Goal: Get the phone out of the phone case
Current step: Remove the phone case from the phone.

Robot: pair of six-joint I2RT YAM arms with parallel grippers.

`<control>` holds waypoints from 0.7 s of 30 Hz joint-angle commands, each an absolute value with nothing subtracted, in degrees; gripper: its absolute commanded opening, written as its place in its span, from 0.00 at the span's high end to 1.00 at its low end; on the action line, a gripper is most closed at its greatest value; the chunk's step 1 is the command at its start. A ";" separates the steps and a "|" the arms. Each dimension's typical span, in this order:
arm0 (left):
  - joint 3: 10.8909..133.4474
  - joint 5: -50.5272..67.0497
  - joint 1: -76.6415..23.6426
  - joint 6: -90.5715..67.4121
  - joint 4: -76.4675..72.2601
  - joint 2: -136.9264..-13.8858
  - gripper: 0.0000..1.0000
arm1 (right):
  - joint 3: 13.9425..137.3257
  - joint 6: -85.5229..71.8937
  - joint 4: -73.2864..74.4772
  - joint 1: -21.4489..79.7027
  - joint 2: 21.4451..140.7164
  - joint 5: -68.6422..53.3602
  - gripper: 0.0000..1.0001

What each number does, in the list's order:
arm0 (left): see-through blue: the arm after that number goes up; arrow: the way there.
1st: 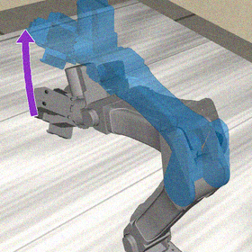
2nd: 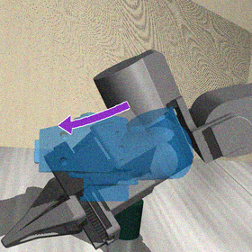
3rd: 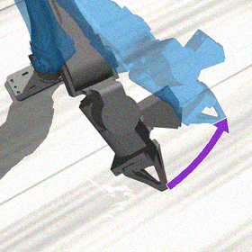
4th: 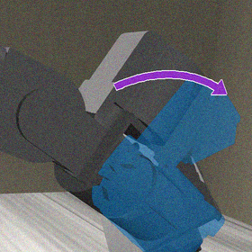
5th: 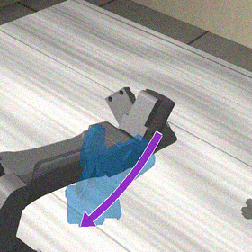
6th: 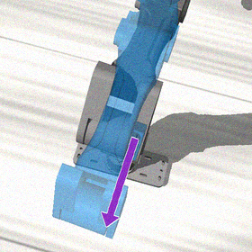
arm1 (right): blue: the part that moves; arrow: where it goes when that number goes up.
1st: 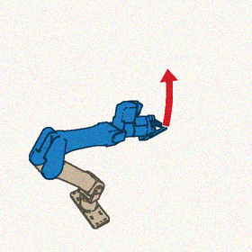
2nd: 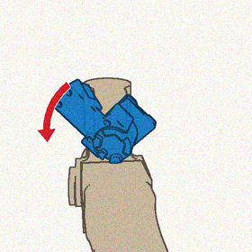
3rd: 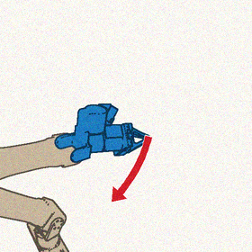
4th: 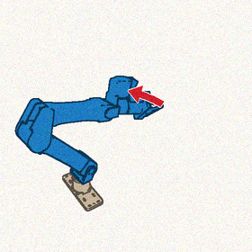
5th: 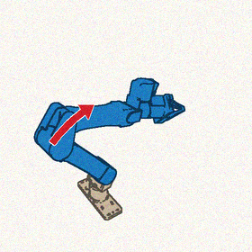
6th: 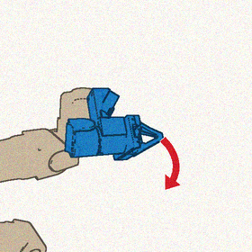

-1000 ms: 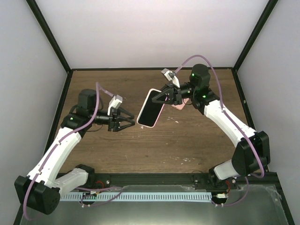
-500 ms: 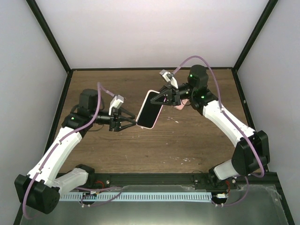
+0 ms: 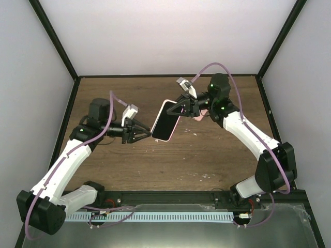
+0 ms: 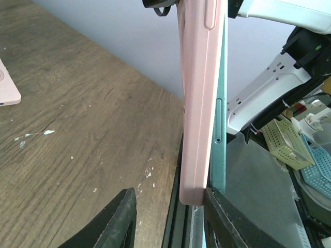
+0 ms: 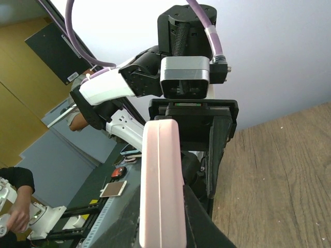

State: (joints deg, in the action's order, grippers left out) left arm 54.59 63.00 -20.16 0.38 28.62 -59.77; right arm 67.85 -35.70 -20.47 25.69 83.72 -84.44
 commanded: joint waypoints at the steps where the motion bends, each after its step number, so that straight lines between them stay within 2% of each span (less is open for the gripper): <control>1: 53.47 54.05 -19.76 -0.65 24.64 -62.73 0.64 | 68.42 -40.93 -25.98 28.95 82.15 -92.26 0.99; 13: 53.40 54.62 -18.22 0.46 23.09 -64.69 0.73 | 67.98 -41.24 -25.57 31.35 82.12 -92.95 0.99; 18: 55.50 56.19 -20.02 1.33 23.66 -65.43 0.75 | 69.80 -24.97 -7.78 33.84 84.02 -90.01 0.99; 21: 56.16 56.43 -20.42 0.66 23.03 -65.95 0.77 | 71.13 -20.02 -3.41 35.52 85.78 -88.56 0.99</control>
